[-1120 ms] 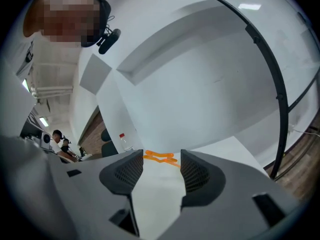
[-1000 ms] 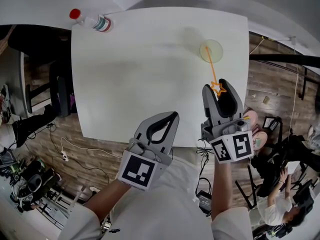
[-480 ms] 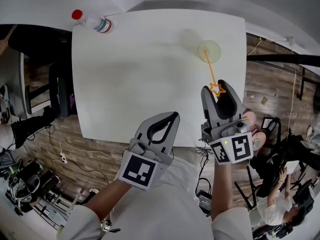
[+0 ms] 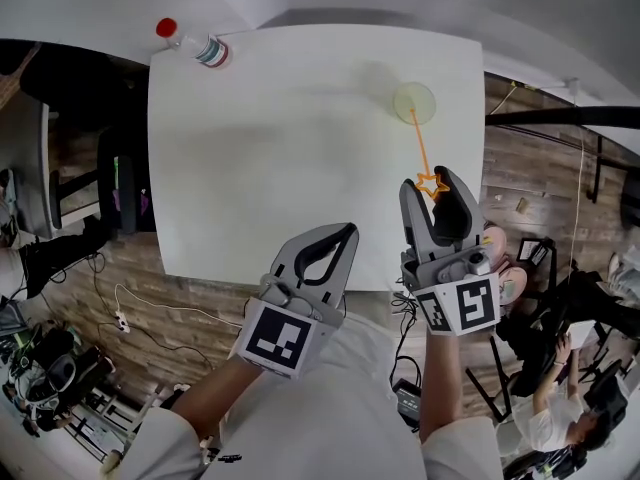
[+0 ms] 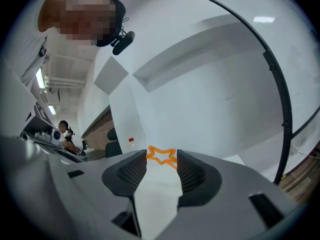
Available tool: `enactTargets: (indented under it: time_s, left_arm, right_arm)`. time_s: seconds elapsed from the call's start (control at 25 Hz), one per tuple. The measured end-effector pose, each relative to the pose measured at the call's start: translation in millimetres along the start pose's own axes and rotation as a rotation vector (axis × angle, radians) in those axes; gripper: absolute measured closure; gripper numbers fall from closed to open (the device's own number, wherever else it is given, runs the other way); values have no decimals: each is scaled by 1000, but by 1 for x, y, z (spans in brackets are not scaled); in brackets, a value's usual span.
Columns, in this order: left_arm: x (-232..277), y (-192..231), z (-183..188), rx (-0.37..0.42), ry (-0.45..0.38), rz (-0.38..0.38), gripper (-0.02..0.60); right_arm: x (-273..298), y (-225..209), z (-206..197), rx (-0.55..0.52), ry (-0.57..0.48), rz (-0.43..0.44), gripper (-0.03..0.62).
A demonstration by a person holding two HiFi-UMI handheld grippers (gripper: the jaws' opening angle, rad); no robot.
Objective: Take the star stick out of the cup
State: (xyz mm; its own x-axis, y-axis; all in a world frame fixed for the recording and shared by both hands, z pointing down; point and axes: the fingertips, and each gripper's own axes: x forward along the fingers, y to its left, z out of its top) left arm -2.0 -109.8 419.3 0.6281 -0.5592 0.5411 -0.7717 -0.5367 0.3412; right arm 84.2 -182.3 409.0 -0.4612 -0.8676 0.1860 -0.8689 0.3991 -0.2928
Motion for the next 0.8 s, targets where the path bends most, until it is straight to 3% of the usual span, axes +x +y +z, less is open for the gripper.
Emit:
enactTargets:
  time_s: [0.8]
  left_arm:
    - [-43,-21,17,61,-84,-45,578]
  right_arm:
    - [-55,51,48,-139,-59,-16,402]
